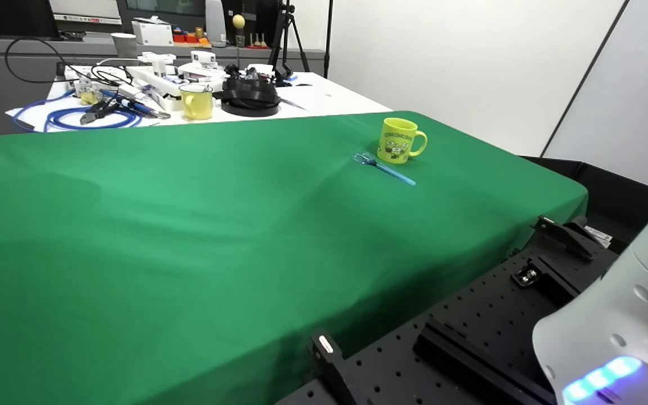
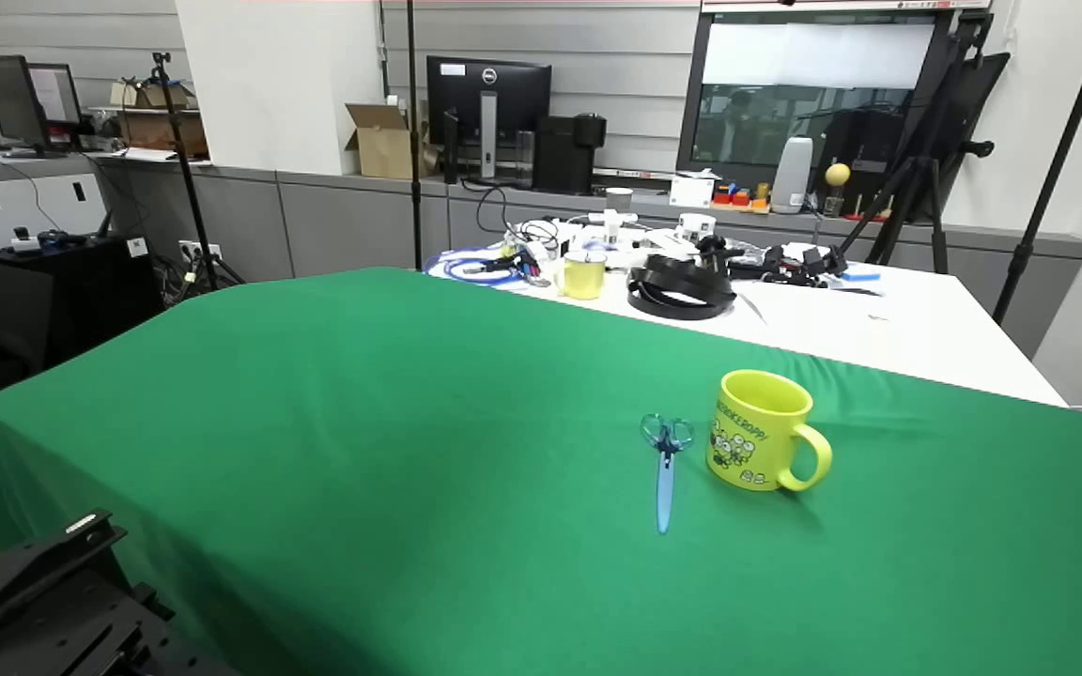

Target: Place the pair of scissors inside the yellow mug

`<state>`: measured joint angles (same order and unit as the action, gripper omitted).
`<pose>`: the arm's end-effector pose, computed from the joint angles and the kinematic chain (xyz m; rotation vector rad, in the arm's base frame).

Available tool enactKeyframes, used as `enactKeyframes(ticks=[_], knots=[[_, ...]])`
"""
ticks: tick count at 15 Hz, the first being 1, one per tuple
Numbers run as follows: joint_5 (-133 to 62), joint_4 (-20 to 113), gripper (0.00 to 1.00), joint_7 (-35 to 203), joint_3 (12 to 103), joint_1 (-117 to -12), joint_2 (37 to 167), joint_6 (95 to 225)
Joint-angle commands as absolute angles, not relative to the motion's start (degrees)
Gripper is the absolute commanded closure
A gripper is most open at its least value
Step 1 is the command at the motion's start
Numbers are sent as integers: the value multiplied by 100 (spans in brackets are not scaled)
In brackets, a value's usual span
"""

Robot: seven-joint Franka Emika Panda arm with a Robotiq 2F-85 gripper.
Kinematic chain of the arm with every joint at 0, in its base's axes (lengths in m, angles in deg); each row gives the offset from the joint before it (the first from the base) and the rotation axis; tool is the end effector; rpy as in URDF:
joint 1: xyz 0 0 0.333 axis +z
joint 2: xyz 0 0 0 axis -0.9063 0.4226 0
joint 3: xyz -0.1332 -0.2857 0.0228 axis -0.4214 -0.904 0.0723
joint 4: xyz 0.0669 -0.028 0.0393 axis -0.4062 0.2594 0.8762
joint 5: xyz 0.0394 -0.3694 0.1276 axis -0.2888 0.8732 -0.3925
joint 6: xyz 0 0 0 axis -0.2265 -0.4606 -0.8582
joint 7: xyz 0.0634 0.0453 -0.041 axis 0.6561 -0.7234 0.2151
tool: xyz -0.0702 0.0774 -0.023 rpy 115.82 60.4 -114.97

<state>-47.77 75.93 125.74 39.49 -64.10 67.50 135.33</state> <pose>0.4427 -0.1765 0.5441 -2.9133 -0.3595 -0.3104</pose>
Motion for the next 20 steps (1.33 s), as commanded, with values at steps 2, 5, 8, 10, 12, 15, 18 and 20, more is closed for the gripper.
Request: enactKeyframes(ticks=[2,5,8,10,12,15,18,20], knots=[[-4860,7578,0,12640,4162,-6659,6787,13510],[-4805,7554,0,12595,4218,-6680,6847,13638],[-4723,7394,0,12429,4479,-6726,7188,14248],[-4752,7270,0,12383,4637,-6701,7541,14641],[-4775,7136,0,12324,4804,-6683,7955,14983],[-4683,6889,0,12234,5027,-6750,8610,15361],[-4692,6523,0,12310,5170,-6871,9259,15552],[-4693,6190,0,12321,5271,-6980,9696,15555]])
